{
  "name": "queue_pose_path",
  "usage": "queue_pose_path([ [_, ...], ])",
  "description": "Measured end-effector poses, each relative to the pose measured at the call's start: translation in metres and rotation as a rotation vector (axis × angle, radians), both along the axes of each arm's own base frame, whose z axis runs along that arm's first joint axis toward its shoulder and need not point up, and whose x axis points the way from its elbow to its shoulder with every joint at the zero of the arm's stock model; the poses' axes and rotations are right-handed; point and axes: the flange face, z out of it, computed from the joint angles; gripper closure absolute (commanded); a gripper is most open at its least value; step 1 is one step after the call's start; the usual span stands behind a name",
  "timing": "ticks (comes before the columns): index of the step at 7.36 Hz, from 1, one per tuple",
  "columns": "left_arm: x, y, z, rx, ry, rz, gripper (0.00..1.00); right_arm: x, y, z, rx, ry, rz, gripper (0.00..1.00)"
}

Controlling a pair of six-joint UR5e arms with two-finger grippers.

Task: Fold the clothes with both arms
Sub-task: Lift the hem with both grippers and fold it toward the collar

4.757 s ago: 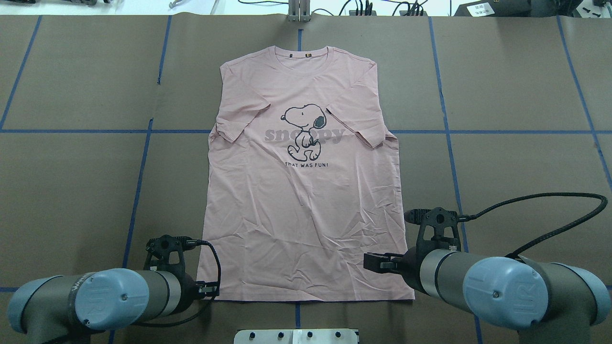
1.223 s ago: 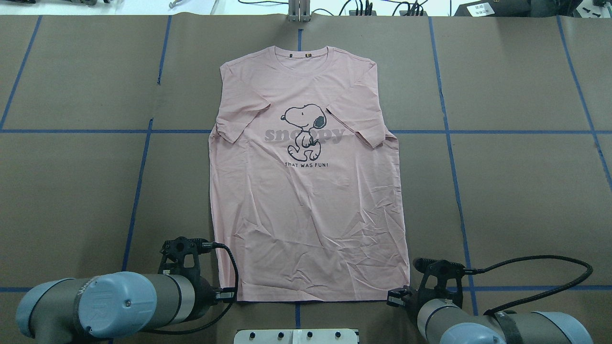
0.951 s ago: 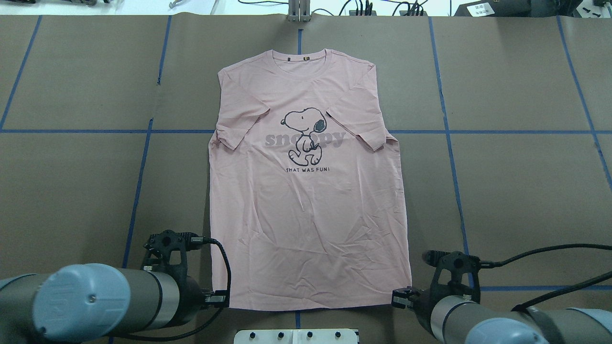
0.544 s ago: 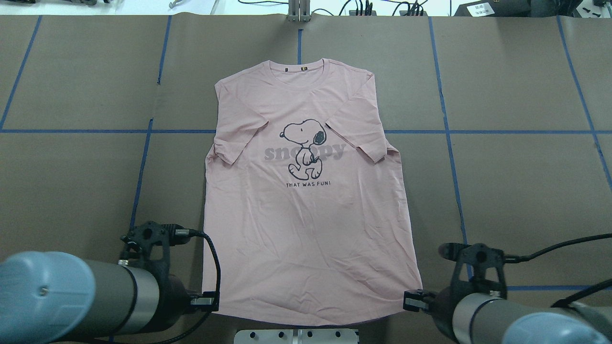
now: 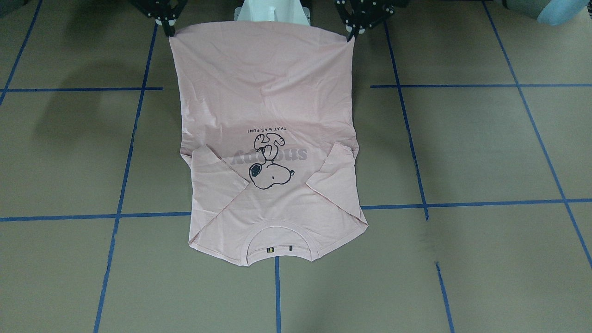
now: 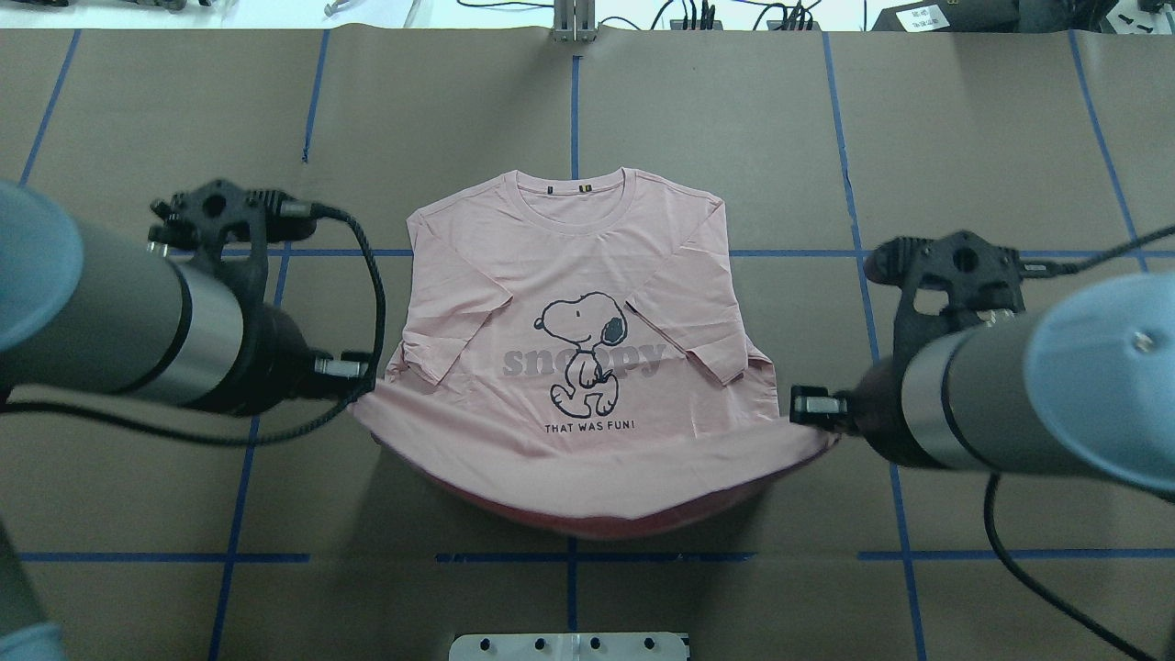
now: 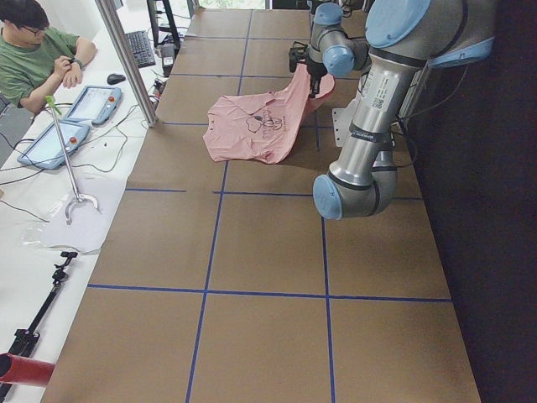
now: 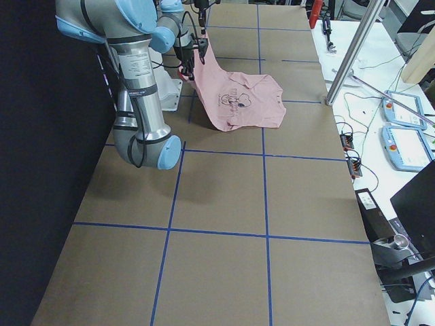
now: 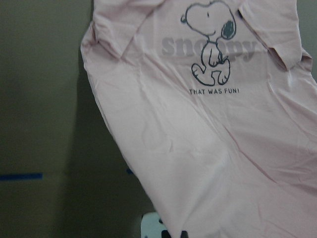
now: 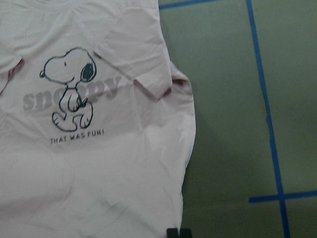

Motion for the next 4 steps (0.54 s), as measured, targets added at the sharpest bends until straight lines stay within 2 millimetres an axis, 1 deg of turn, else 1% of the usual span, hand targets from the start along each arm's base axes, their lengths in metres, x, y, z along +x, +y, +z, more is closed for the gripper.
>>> queue_pose_path([
  [1,0.006,-0.050,0.016,0.030,-0.041,-0.033,1.00,-0.020,-0.051,0.008,0.012,0.022,0.032,1.00],
  [2,0.017,-0.092,0.034,0.045,-0.061,-0.059,1.00,-0.043,-0.097,0.024,0.023,0.022,0.062,1.00],
  [3,0.032,-0.132,0.054,0.057,-0.073,-0.082,1.00,-0.064,-0.142,0.045,0.039,0.018,0.085,1.00],
  [4,0.048,-0.167,0.073,0.067,-0.080,-0.097,1.00,-0.083,-0.179,0.062,0.051,0.019,0.101,1.00],
])
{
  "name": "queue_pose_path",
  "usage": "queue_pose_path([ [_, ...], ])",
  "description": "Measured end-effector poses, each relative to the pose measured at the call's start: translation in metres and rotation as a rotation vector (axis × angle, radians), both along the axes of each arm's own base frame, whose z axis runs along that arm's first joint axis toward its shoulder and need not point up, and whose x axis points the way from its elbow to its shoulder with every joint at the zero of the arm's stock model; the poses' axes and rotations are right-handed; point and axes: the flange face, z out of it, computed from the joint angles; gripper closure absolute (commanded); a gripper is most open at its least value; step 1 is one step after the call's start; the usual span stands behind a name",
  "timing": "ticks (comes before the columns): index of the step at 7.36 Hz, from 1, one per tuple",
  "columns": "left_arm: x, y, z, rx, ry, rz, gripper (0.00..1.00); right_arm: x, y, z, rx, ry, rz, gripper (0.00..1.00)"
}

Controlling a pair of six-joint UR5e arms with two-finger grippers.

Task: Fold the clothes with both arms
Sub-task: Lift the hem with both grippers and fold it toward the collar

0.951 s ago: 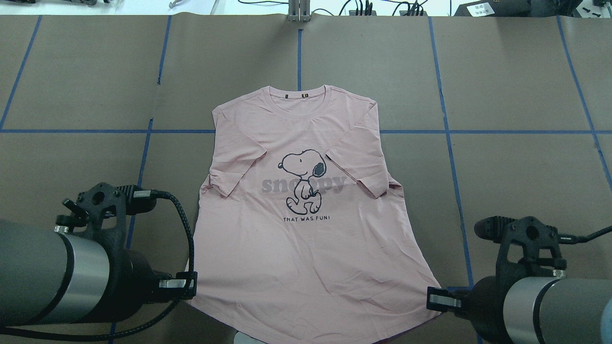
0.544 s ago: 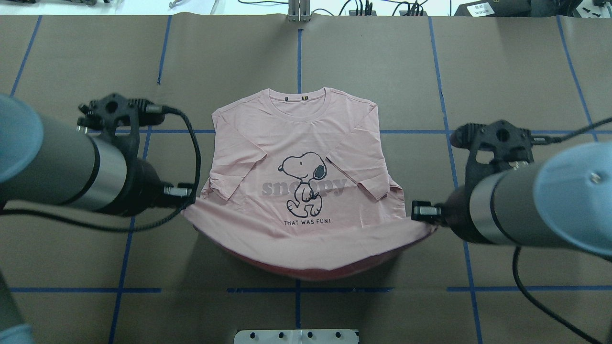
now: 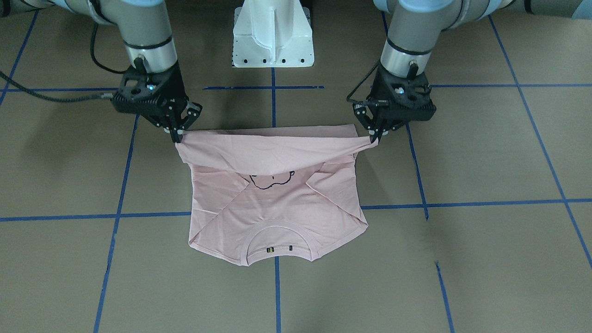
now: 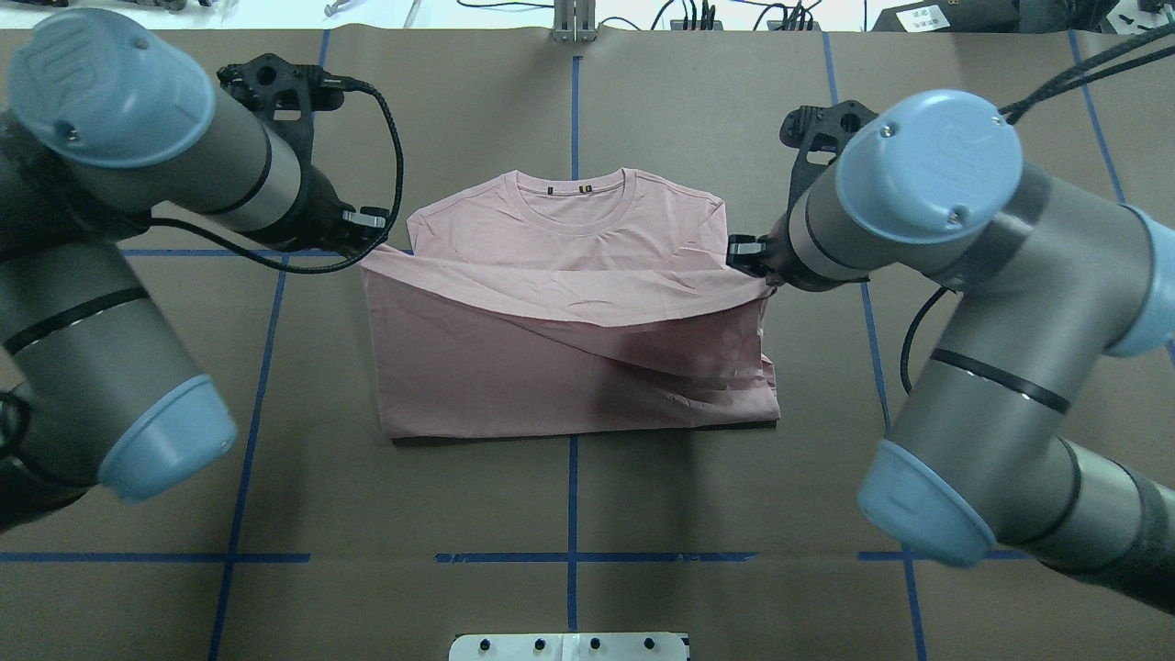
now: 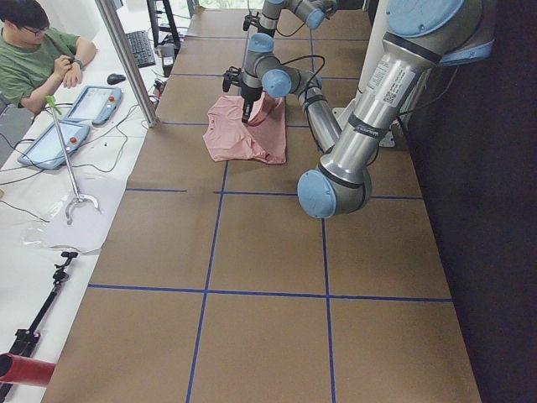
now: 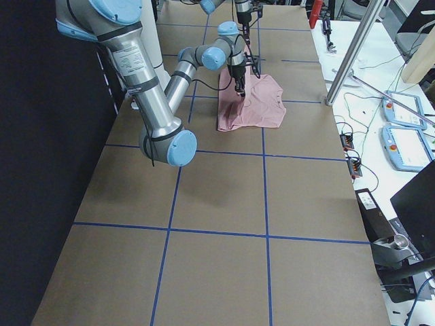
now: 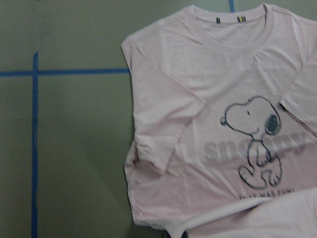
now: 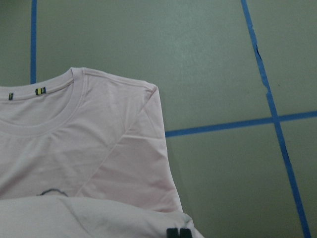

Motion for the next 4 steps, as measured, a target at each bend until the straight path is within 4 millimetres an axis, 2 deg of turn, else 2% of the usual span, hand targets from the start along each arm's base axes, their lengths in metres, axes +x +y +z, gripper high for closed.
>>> queue_pose_path([
  [2,0.028,-0.057,0.039,0.020,-0.009,-0.016,1.00,-0.037,-0.074,0.027,0.005,0.015,0.032,1.00],
  [3,0.038,-0.076,0.055,0.027,-0.014,-0.017,1.00,-0.050,-0.100,0.044,0.012,0.021,0.037,1.00],
  [4,0.047,-0.089,0.069,0.029,-0.019,-0.015,1.00,-0.061,-0.118,0.059,0.017,0.024,0.039,1.00],
])
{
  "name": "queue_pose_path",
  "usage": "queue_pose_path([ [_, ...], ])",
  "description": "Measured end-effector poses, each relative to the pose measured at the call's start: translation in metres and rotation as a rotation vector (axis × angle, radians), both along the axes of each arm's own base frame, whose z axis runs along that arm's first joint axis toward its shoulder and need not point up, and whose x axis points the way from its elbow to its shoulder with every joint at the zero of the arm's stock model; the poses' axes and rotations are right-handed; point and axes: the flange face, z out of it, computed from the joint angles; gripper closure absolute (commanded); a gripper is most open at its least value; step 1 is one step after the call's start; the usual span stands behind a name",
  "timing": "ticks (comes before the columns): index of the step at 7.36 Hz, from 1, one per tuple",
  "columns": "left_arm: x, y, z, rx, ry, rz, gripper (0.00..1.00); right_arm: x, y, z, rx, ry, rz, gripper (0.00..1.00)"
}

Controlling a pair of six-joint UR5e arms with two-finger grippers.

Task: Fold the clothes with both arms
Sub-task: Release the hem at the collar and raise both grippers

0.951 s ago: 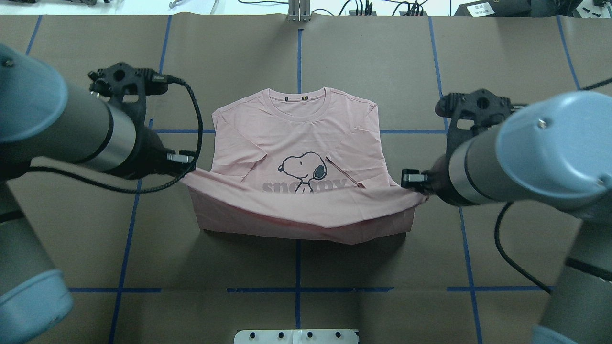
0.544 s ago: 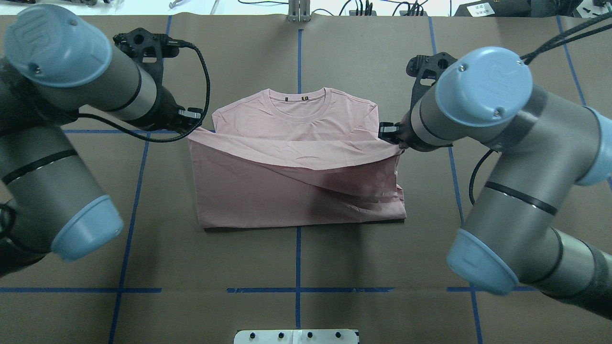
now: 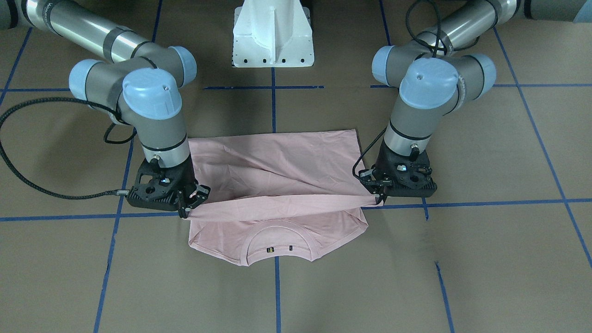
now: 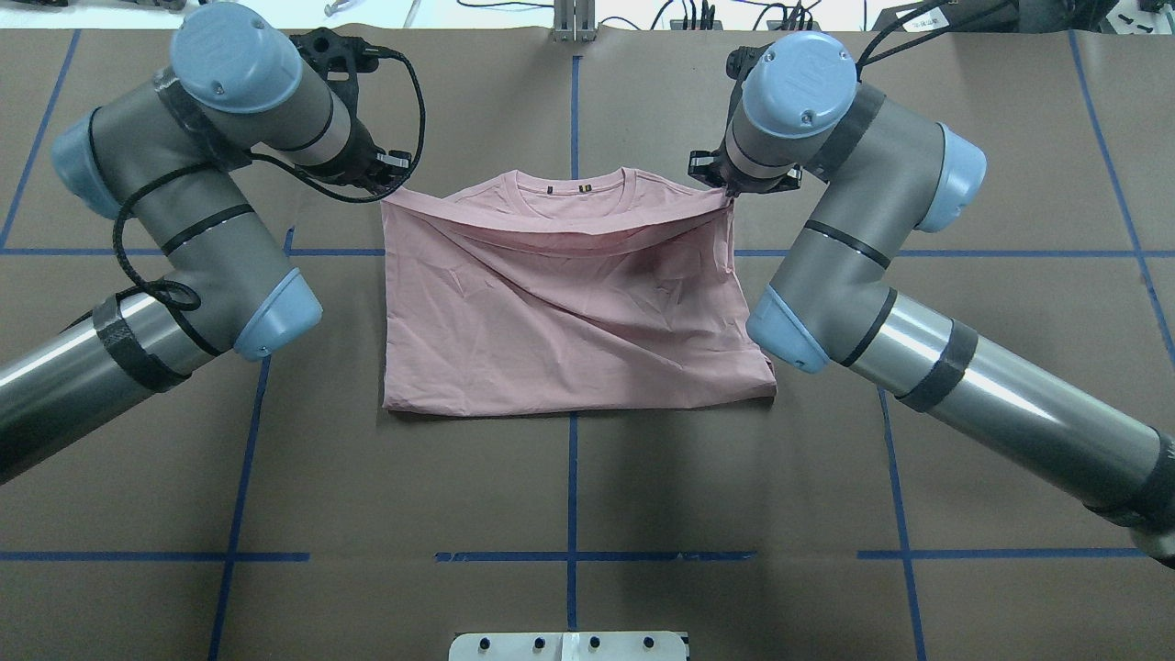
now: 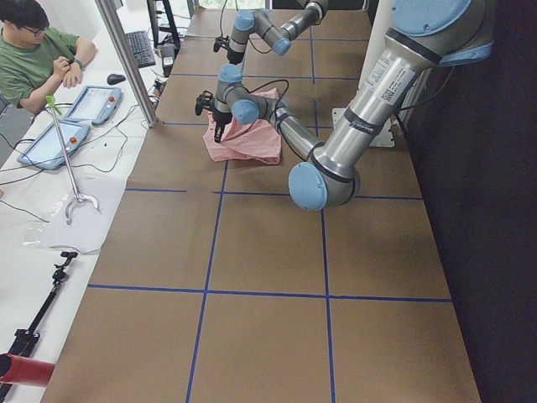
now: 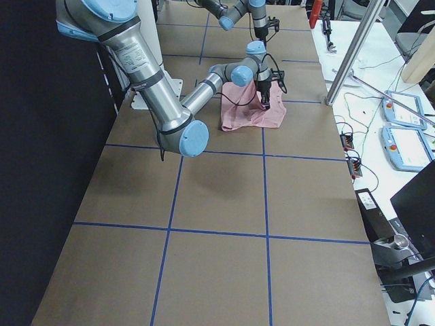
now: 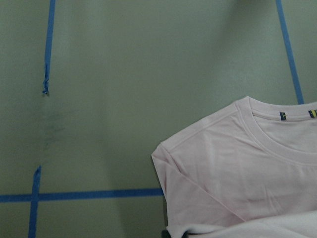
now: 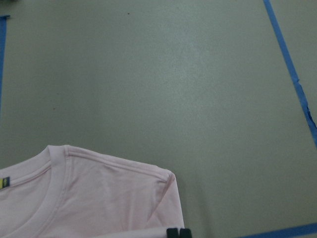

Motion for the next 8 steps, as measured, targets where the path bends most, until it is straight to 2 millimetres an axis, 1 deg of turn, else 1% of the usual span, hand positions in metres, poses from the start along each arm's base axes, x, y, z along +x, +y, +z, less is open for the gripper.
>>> queue_pose_path([
  [1,0.010,-0.010,0.013,-0.004,-0.008,0.003,1.00,-0.008,-0.009,0.012,-0.002,0.006,-0.001,1.00],
  [2,0.020,-0.015,0.026,-0.008,-0.012,0.008,1.00,-0.013,-0.014,0.023,-0.009,0.018,-0.004,1.00],
  [3,0.030,-0.016,0.038,-0.010,-0.015,0.015,1.00,-0.015,-0.017,0.030,-0.016,0.027,-0.006,1.00],
  [4,0.036,-0.016,0.045,-0.009,-0.019,0.020,0.57,-0.017,-0.018,0.035,-0.021,0.035,-0.008,0.01],
  [5,0.039,-0.015,0.049,-0.007,-0.023,0.020,0.01,-0.019,-0.018,0.038,-0.023,0.040,-0.011,0.00],
  [6,0.039,-0.013,0.050,0.005,-0.025,0.028,0.00,-0.020,-0.018,0.039,-0.016,0.046,-0.020,0.00],
  [7,0.033,-0.007,0.044,0.036,-0.018,0.044,0.00,-0.016,-0.020,0.034,0.005,0.048,-0.042,0.00],
  [8,0.019,0.007,0.037,0.073,0.001,0.058,0.00,-0.004,-0.026,0.029,0.025,0.036,-0.088,0.00],
])
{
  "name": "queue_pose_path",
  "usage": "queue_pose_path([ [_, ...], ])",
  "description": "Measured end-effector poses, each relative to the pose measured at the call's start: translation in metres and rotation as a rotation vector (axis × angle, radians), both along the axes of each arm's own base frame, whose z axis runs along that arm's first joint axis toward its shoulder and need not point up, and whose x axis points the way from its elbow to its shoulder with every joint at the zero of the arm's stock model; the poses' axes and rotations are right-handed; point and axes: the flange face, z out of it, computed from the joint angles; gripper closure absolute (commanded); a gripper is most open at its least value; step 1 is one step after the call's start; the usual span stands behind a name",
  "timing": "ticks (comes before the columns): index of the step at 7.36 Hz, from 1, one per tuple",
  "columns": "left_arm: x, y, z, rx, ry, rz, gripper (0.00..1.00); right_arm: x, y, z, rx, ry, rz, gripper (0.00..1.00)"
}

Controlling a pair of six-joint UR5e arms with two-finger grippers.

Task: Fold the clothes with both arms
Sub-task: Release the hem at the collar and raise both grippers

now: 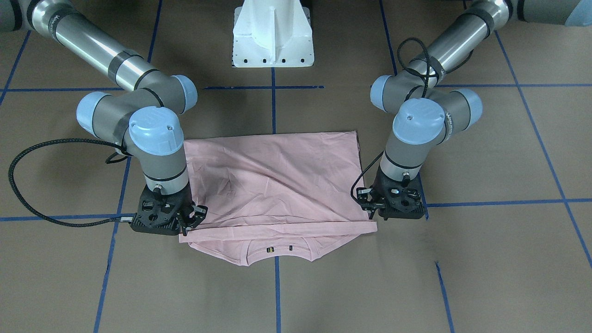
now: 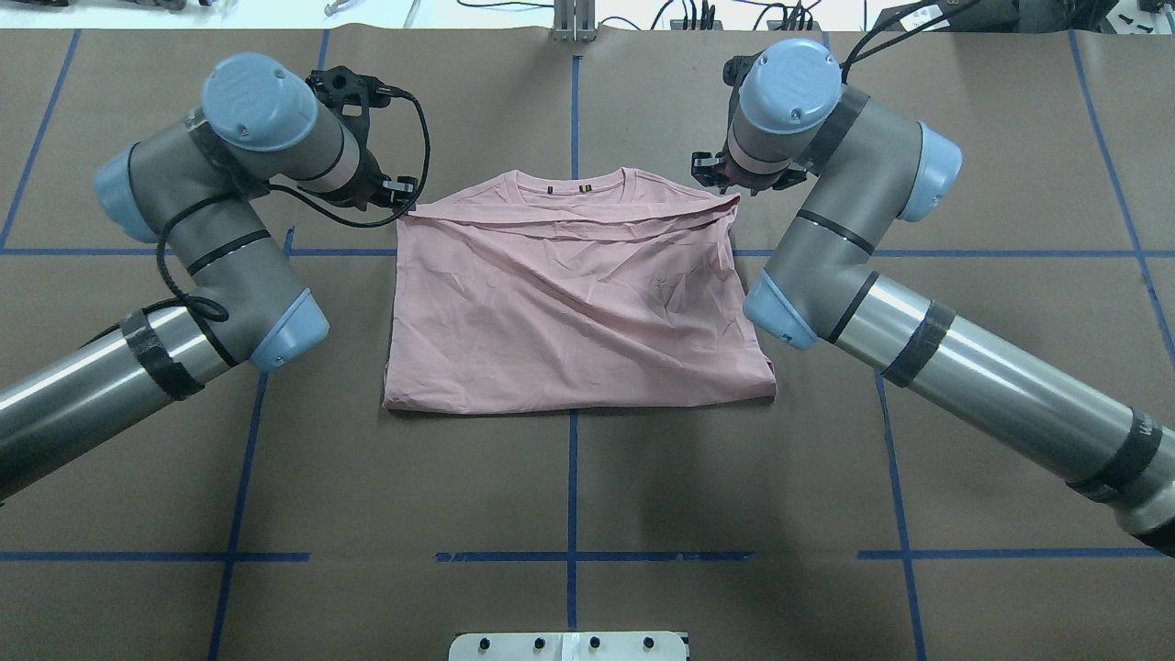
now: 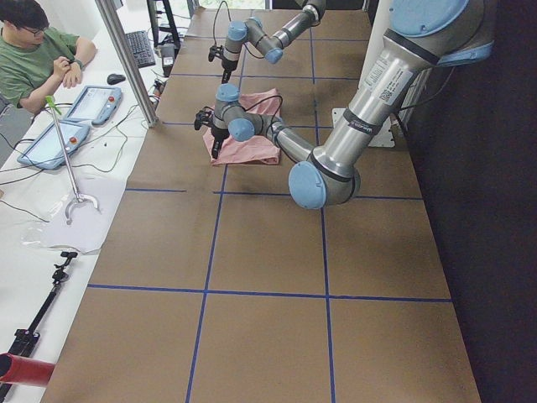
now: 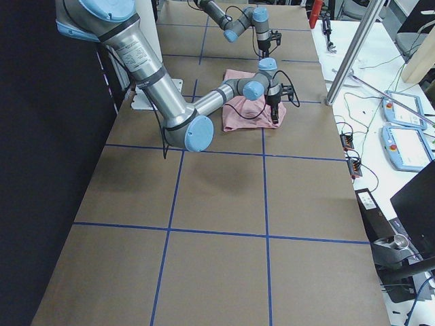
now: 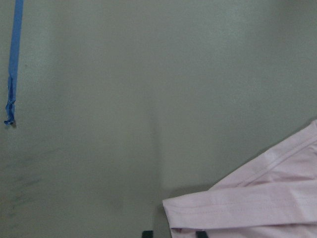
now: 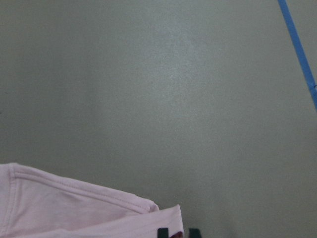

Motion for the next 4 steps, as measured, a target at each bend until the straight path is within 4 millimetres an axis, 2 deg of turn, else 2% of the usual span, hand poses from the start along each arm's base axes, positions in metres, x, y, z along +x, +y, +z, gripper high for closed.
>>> queue_pose_path([
  [1,-0.018,0.020,-0.004,0.028,0.024,0.008,0.00,0.020,-0.004,0.000,0.014,-0.022,-0.063,0.00],
  [2,-0.028,0.051,-0.002,0.035,0.049,0.020,0.00,0.040,-0.002,0.003,0.032,-0.040,-0.109,0.00],
  [3,-0.025,0.092,0.003,0.008,0.076,0.037,0.08,0.055,0.004,0.005,0.048,-0.052,-0.129,0.00],
  [4,-0.014,0.131,0.007,-0.044,0.106,0.042,0.28,0.062,0.008,0.005,0.058,-0.059,-0.136,0.00],
])
